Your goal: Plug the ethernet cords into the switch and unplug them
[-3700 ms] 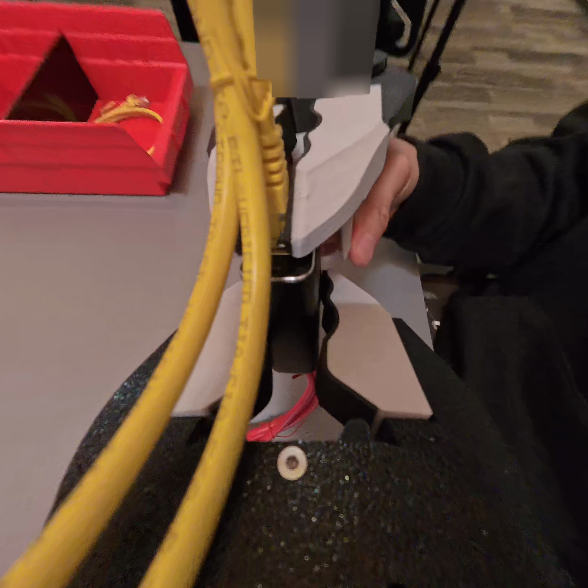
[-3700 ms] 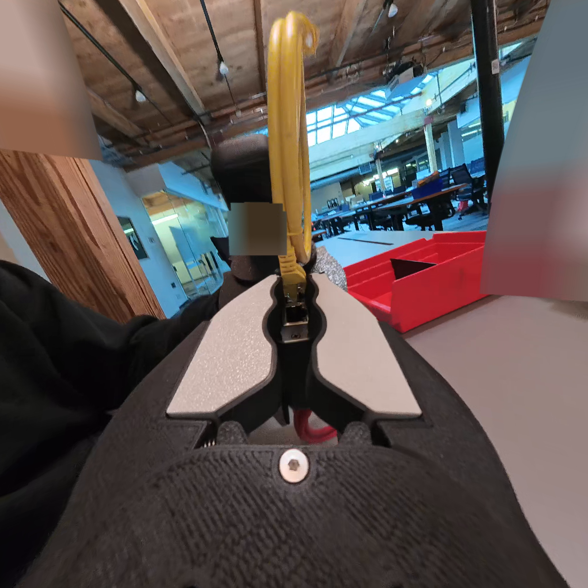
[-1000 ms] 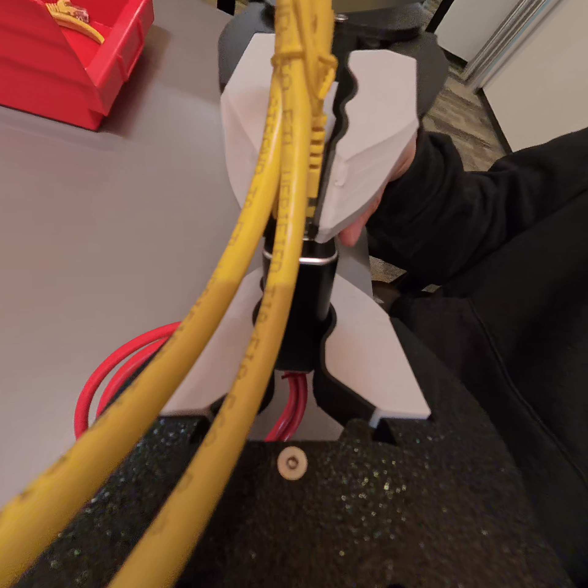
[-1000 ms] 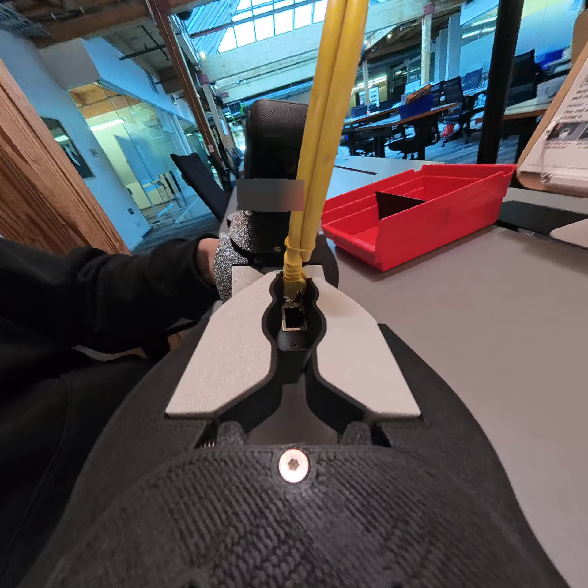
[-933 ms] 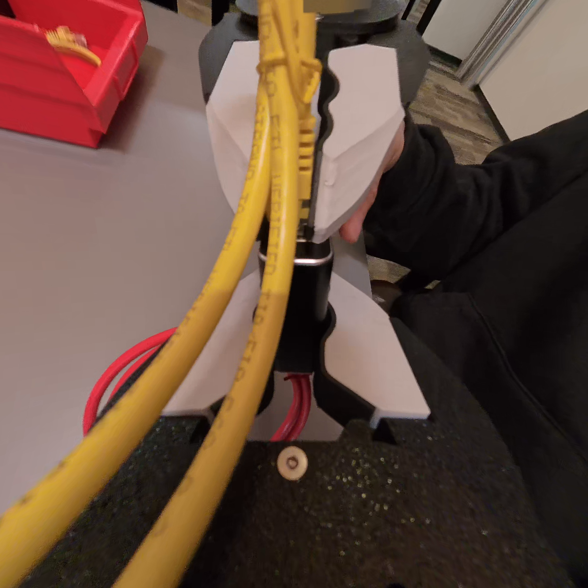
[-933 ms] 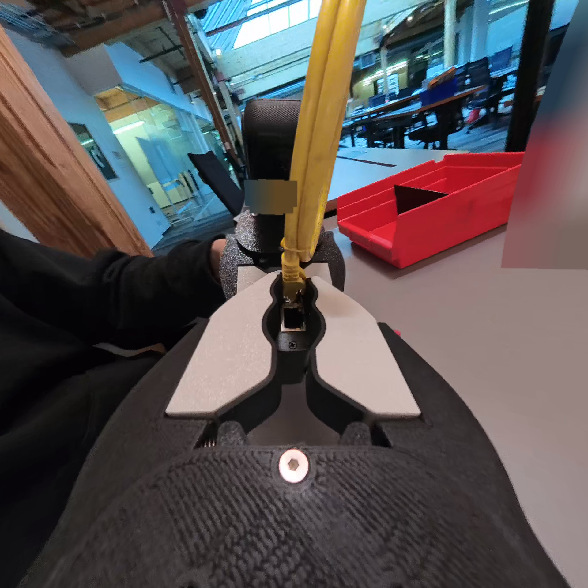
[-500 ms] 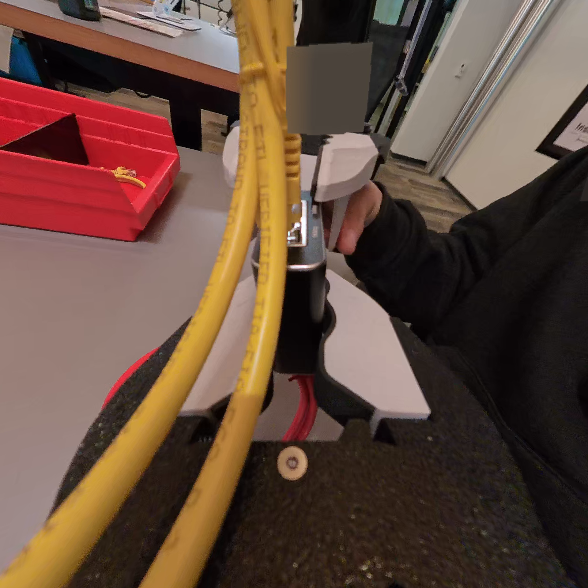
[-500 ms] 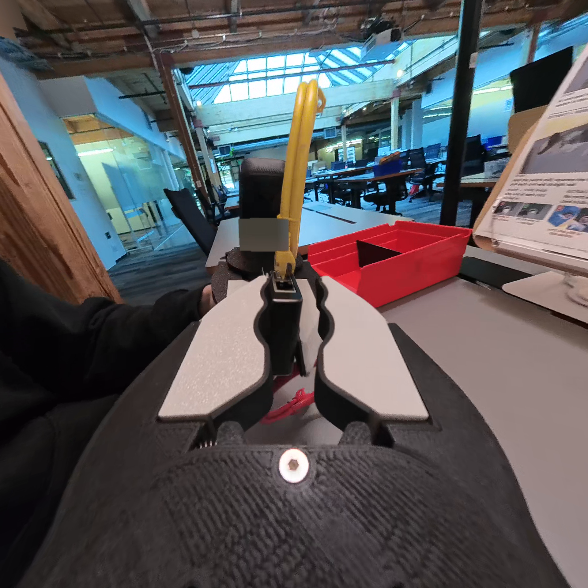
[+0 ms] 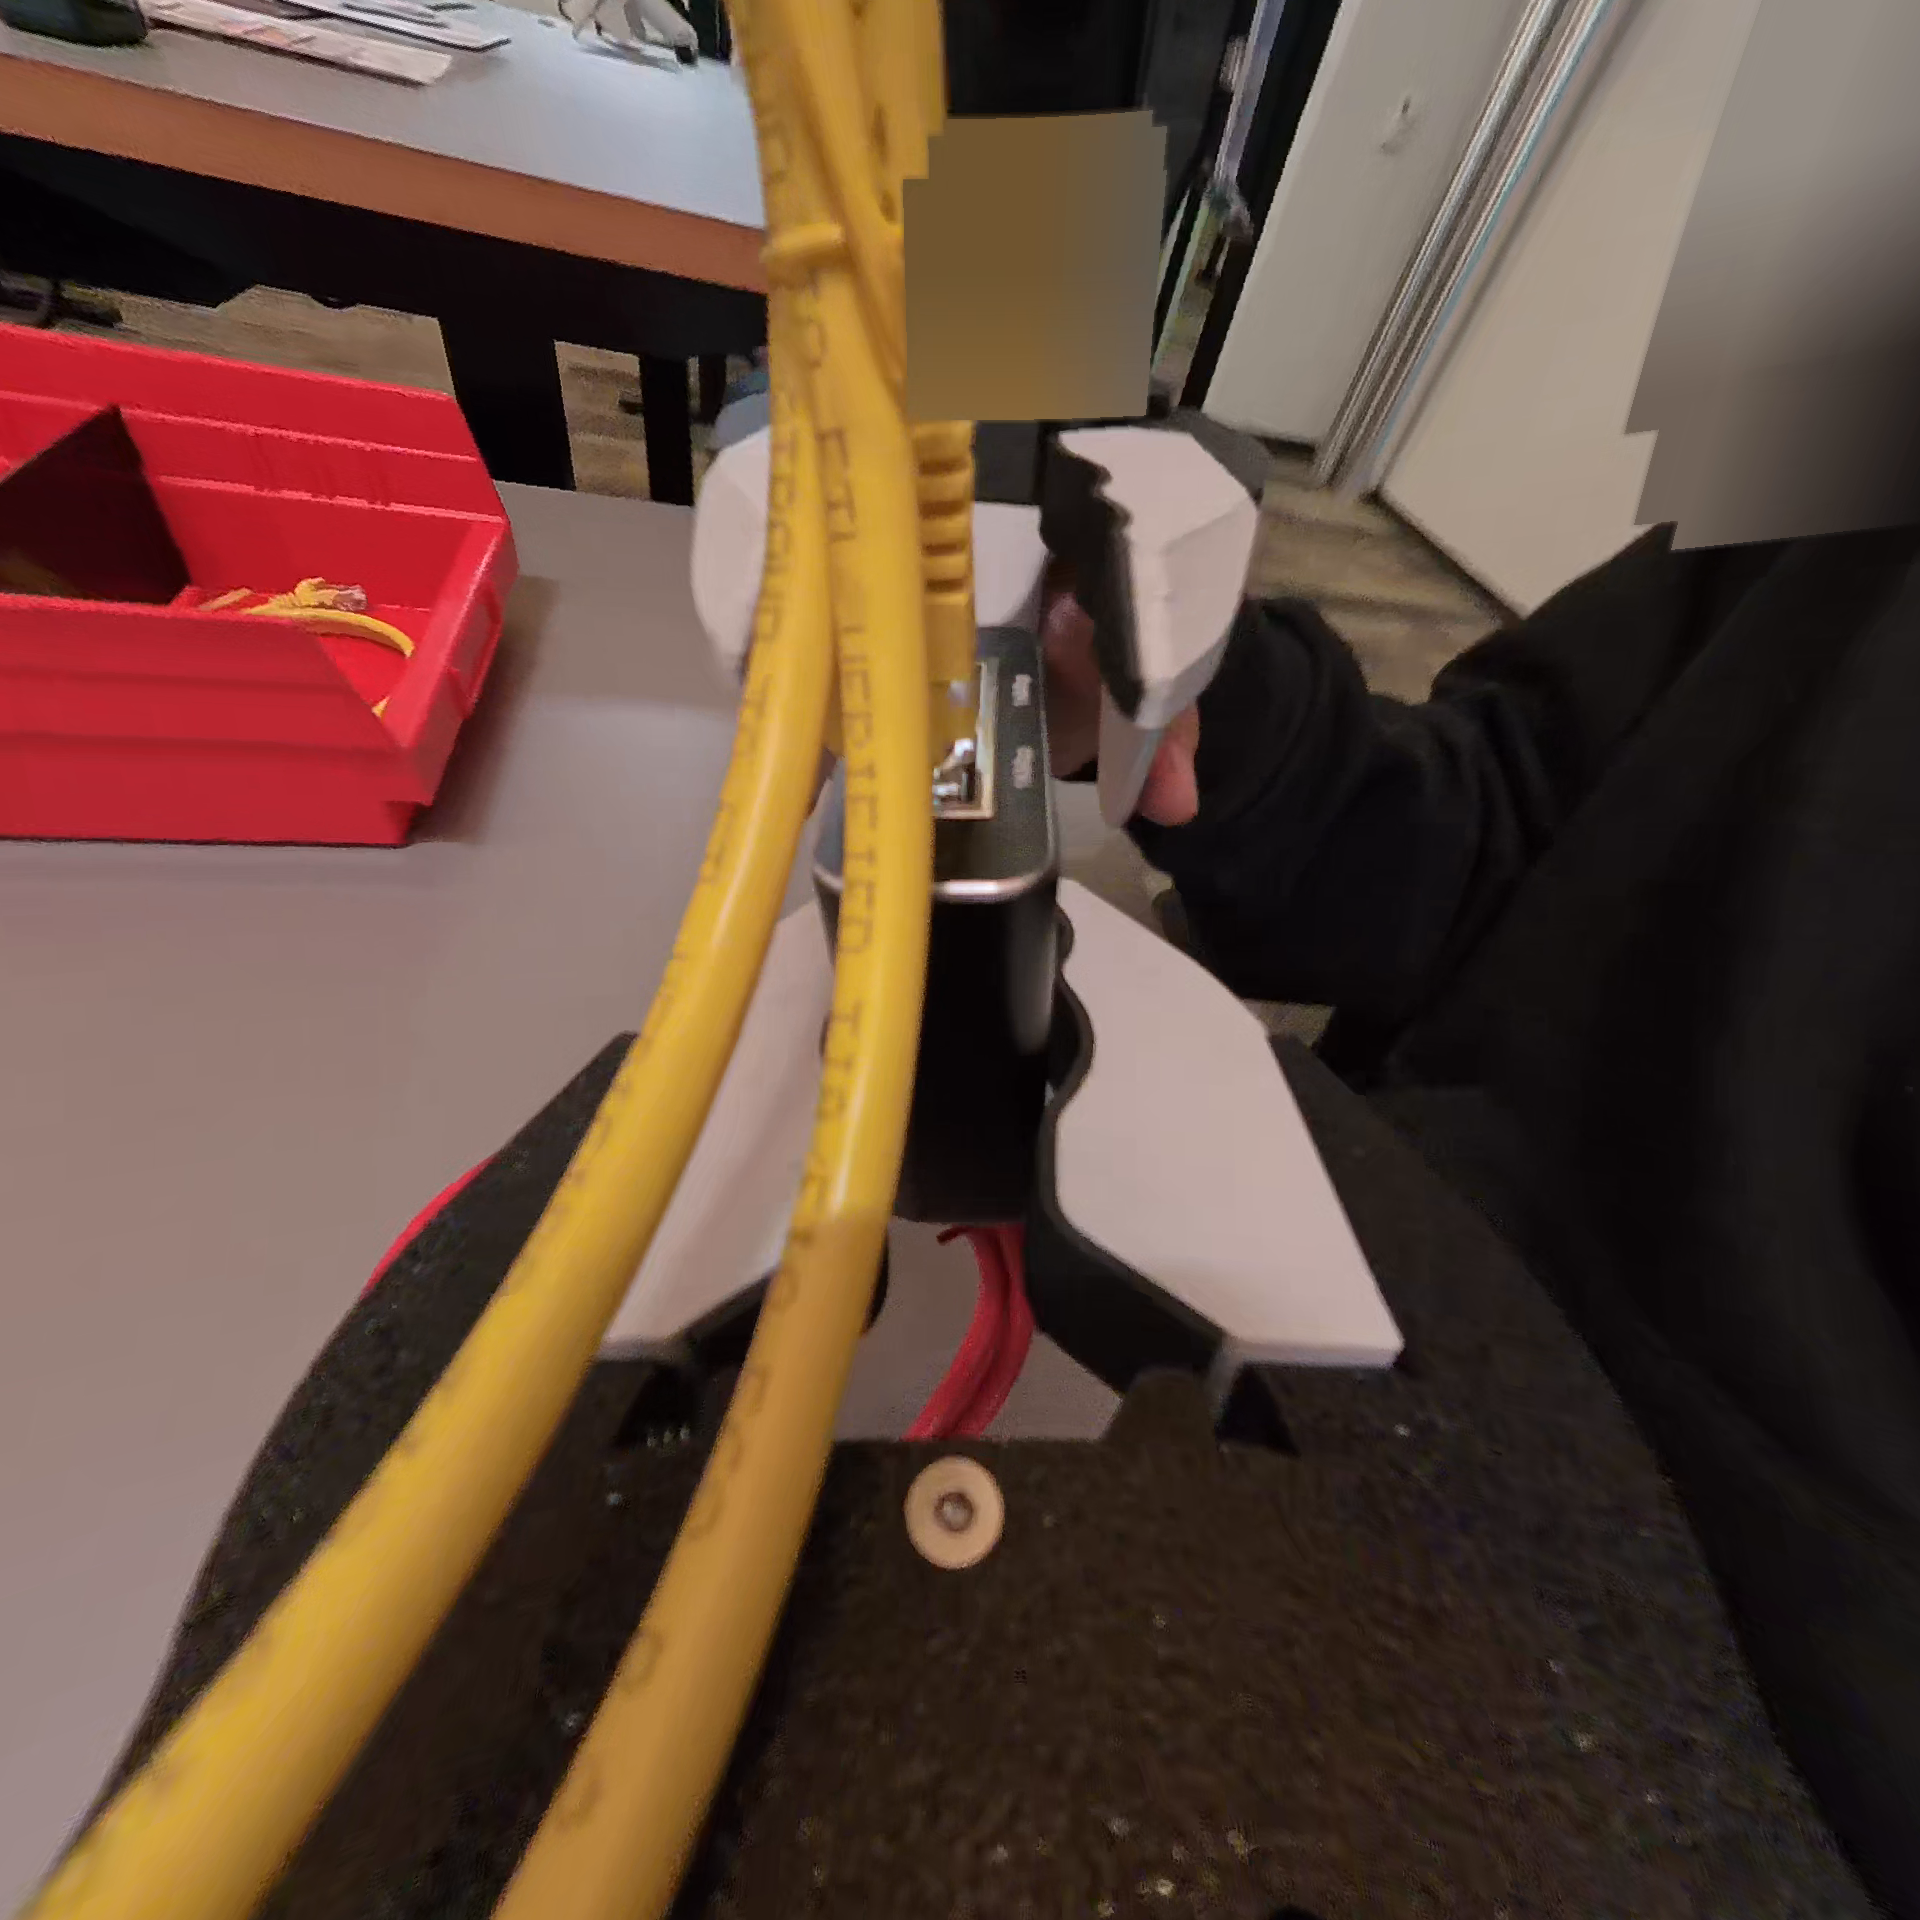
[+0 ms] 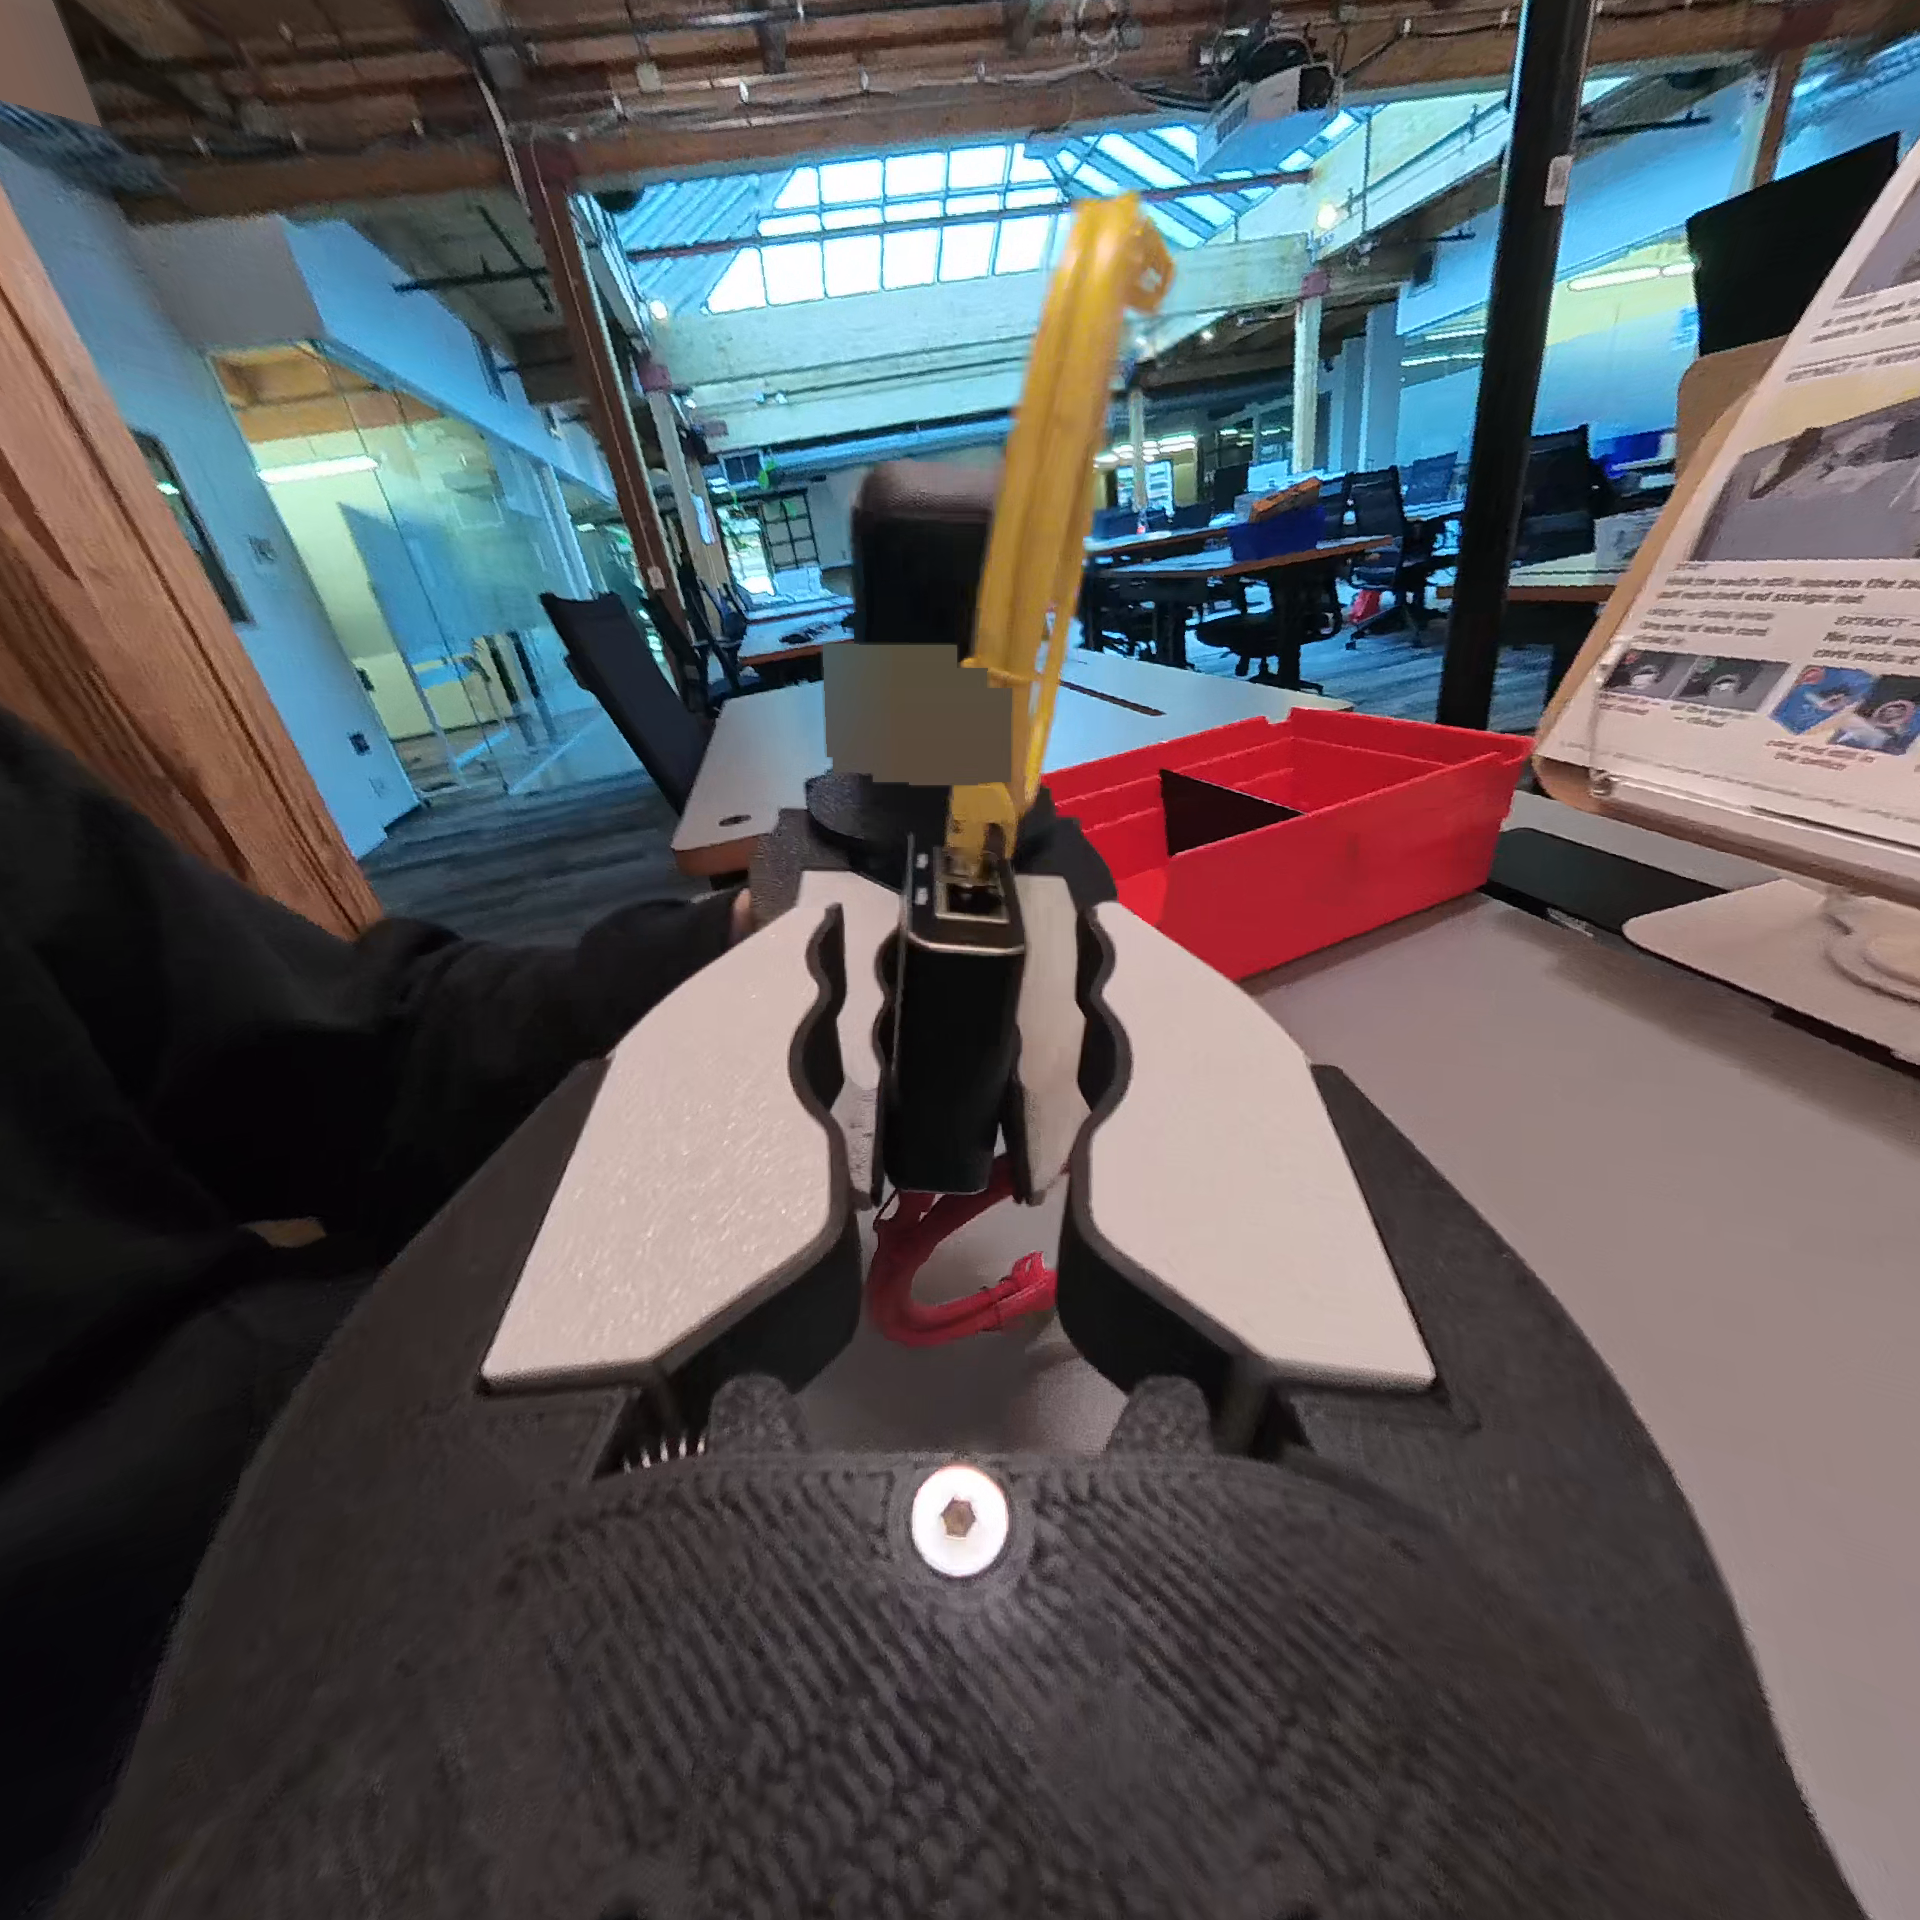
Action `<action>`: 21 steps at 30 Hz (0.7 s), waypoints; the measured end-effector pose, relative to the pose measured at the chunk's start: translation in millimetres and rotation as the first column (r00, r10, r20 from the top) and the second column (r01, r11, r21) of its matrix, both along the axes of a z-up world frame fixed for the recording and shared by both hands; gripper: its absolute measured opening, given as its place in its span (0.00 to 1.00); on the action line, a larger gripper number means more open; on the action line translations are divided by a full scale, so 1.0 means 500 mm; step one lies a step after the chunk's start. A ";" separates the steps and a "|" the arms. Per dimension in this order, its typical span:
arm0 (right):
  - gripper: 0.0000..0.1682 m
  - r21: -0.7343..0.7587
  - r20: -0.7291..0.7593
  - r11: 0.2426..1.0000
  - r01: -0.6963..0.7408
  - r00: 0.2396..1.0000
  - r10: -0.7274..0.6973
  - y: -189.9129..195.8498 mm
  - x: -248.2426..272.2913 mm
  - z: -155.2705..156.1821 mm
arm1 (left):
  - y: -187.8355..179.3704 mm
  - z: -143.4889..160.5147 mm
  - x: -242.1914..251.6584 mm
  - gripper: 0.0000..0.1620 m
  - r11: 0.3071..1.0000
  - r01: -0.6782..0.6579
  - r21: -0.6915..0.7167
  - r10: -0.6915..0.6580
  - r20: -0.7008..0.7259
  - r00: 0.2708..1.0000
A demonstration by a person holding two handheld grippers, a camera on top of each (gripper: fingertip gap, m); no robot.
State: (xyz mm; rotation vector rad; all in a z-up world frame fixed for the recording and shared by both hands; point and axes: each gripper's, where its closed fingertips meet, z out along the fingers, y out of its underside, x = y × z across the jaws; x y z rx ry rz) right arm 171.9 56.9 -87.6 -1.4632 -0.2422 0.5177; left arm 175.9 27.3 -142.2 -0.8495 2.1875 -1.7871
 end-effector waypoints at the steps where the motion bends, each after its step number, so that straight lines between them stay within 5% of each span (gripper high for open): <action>1: 0.25 -0.005 0.015 1.000 0.013 1.000 -0.013 0.000 0.004 -0.002 | -0.003 -0.002 0.002 0.16 0.999 0.004 0.044 -0.005 0.020 1.000; 7: 0.25 -0.004 0.125 0.999 -0.043 0.991 0.043 -0.018 -0.010 -0.012 | -0.026 -0.023 0.012 0.16 0.965 0.052 0.258 -0.075 0.079 0.994; 13: 0.25 -0.076 0.325 0.997 -0.011 0.945 0.035 -0.027 -0.009 -0.050 | -0.039 -0.017 0.036 0.16 0.947 0.080 0.310 -0.121 0.115 0.986; 21: 0.23 0.040 0.295 0.998 0.038 0.954 -0.048 -0.037 0.014 -0.007 | -0.053 -0.005 0.055 0.17 0.933 0.126 0.336 -0.189 0.164 0.968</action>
